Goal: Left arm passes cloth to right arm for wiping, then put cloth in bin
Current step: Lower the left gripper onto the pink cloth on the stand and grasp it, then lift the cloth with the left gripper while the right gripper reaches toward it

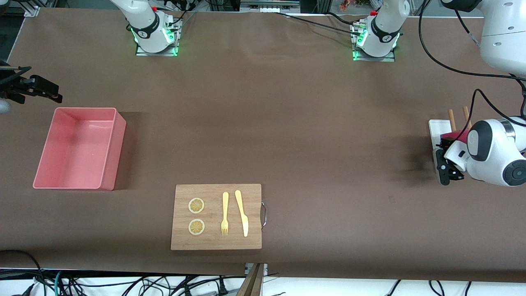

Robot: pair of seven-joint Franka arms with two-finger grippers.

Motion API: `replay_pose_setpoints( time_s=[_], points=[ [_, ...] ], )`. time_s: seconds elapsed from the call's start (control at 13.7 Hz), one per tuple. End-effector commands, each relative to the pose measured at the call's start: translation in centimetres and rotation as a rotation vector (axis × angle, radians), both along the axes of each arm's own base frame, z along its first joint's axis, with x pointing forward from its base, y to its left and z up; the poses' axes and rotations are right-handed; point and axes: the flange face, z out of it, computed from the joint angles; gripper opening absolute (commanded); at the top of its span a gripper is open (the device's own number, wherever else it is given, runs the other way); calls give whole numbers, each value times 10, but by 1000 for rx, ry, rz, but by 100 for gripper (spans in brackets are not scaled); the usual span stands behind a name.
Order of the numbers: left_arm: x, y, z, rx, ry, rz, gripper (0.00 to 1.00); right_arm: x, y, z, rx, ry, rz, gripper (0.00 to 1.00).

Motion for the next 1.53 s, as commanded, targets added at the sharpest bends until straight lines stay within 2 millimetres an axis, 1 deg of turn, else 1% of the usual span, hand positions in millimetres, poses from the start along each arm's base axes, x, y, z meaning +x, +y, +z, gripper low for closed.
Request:
replay_pose_setpoints(
  time_s=[0.0, 0.29, 0.51, 0.66, 0.73, 0.88, 0.95, 1.24, 1.39, 1.46],
  points=[
    [7, 6, 10, 61, 24, -72, 100, 3, -2, 4, 15, -7, 6, 100],
    [8, 6, 9, 60, 23, -73, 100, 3, -2, 4, 15, -7, 6, 100],
    [7, 5, -4, 53, 35, -71, 100, 3, -2, 4, 15, -7, 6, 100],
    [5, 8, -12, 46, 45, -64, 100, 3, -2, 5, 15, -9, 6, 100],
    [4, 10, -13, 46, 47, -63, 100, 3, -2, 4, 15, -7, 6, 100],
    [5, 8, -11, 41, 51, -93, 79, 3, 1, 4, 15, -7, 10, 100],
    [7, 7, -8, 35, 48, -111, 65, 3, 1, 4, 15, -7, 10, 100],
    [11, 6, 1, 38, 41, -125, 19, 3, 4, 4, 14, -7, 16, 100],
    [13, 7, 4, 41, 37, -126, 0, 4, 3, 8, 14, -18, 21, 100],
    [14, 7, 6, 38, 35, -133, 0, 8, 3, 6, 14, -15, 22, 100]
  ],
)
